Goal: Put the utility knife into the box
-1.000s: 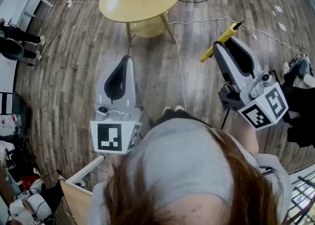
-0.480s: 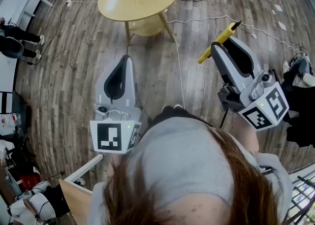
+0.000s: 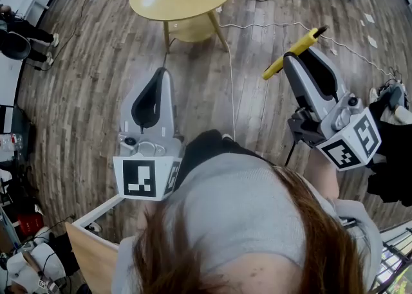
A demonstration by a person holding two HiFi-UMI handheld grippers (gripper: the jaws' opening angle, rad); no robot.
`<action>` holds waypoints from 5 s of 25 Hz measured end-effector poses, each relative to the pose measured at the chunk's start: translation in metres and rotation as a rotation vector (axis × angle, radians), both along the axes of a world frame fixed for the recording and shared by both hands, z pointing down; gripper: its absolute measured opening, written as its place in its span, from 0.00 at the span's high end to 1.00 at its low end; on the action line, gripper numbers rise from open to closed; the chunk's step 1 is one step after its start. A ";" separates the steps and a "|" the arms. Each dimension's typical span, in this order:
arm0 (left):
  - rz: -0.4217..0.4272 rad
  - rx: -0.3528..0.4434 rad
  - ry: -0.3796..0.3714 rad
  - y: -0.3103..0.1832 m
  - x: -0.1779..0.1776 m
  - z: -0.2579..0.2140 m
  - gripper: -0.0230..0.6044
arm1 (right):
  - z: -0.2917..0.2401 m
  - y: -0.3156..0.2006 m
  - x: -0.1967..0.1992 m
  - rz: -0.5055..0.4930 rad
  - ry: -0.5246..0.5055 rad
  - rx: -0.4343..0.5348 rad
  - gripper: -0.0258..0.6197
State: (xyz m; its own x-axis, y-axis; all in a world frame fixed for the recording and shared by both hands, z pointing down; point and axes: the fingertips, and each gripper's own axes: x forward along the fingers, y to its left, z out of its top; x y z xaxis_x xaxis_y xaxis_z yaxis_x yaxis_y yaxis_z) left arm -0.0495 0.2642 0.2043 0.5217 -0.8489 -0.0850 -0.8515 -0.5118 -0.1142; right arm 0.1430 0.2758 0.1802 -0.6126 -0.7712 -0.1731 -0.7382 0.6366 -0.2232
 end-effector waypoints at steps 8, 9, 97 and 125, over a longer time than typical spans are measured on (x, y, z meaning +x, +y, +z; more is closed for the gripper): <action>-0.059 -0.026 0.001 -0.002 -0.010 0.014 0.97 | 0.008 -0.011 -0.009 -0.046 0.004 -0.006 0.77; -0.061 -0.022 0.002 -0.003 -0.010 0.014 0.97 | 0.009 -0.013 -0.010 -0.048 0.009 -0.005 0.77; 0.059 -0.070 0.044 -0.598 0.002 0.025 0.97 | 0.077 -0.615 -0.010 0.054 0.072 -0.331 0.77; 0.018 -0.125 0.075 -0.602 -0.003 0.051 0.97 | 0.237 -0.637 0.025 0.100 0.316 -0.825 0.77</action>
State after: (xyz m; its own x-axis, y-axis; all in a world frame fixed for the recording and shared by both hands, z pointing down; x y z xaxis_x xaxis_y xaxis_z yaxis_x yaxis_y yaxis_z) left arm -0.0521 -0.3379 0.2555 0.5330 -0.8459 -0.0189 -0.8458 -0.5332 0.0148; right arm 0.1681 -0.3608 0.4173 -0.4605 -0.6281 0.6272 -0.8867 0.2921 -0.3585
